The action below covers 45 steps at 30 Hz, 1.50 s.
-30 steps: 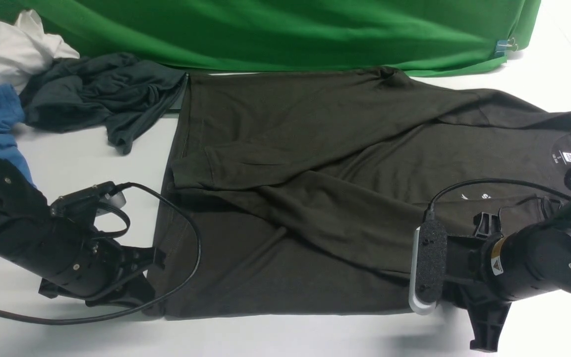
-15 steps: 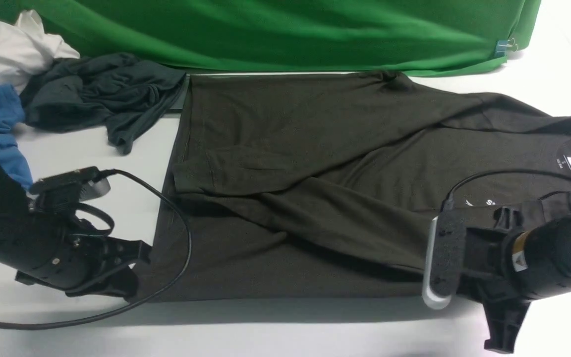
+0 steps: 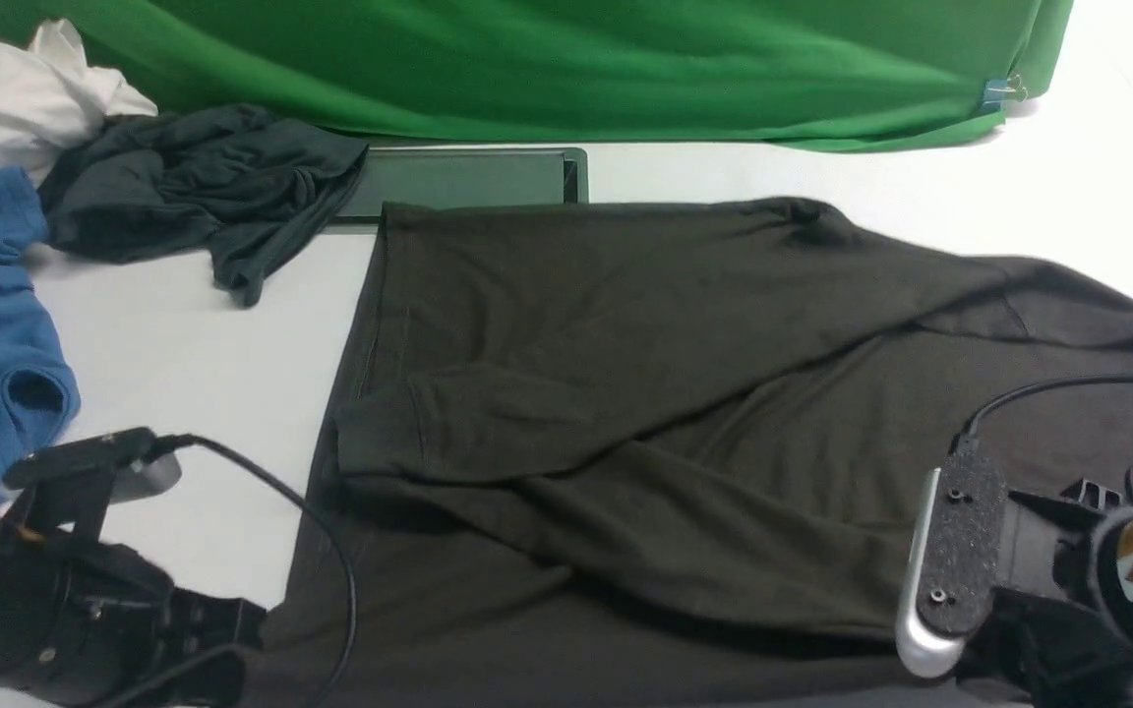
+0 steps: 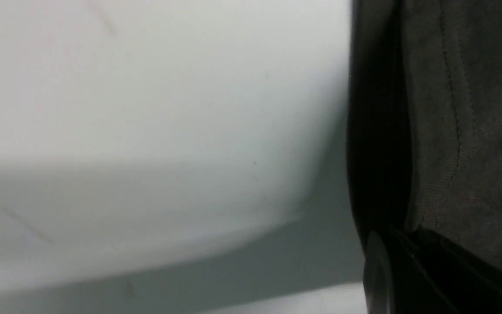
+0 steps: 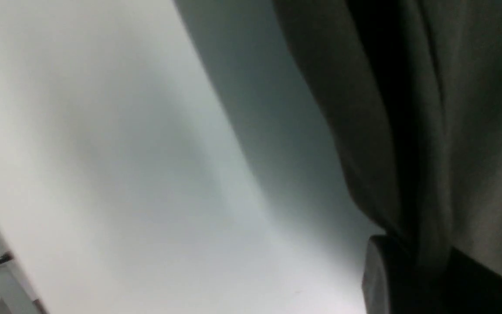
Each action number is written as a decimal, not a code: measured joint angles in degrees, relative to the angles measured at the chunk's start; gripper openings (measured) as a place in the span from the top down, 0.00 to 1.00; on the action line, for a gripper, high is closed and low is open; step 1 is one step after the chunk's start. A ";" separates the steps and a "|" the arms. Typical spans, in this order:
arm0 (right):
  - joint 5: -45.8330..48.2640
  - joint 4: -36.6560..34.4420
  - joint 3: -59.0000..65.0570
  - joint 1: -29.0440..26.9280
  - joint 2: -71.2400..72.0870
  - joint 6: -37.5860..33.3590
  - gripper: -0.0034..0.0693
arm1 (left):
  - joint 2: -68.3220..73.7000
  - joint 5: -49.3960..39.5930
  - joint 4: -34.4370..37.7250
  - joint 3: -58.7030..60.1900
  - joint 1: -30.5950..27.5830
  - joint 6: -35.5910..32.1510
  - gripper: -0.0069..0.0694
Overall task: Fold a long-sleeved shirt on a white desktop.
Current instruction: 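Fold the black garment in half by bringing its near edge over to the far edge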
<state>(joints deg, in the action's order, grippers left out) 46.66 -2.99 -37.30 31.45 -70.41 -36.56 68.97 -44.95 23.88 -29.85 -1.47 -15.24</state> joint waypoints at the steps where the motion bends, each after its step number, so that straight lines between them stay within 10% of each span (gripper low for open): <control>1: -0.16 0.00 0.00 0.12 0.65 0.35 0.89 | -1.09 0.21 -0.08 -0.07 0.00 -0.13 0.88; 13: -9.77 1.91 -6.64 -5.83 0.71 2.98 0.89 | 1.81 3.41 -3.05 -16.28 0.00 -0.28 0.88; 31: -38.22 2.66 -41.48 -18.40 -42.14 -4.18 0.89 | 54.71 7.80 -0.91 -76.79 3.39 -3.09 0.87; 38: -47.73 2.99 -44.57 -18.89 -52.69 5.15 0.49 | 67.70 8.58 -3.36 -86.82 3.80 1.74 0.60; 41: -45.22 2.99 -44.63 -18.96 -49.93 11.28 0.19 | 66.22 5.30 -7.65 -87.12 3.80 4.52 0.40; 45: -35.83 2.99 -44.99 -19.07 -41.86 14.17 0.03 | 60.78 -3.48 -13.38 -87.51 3.38 6.89 0.13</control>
<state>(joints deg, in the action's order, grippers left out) 10.83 0.00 -82.28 12.38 -112.27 -22.38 129.75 -48.43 10.49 -117.36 1.91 -8.35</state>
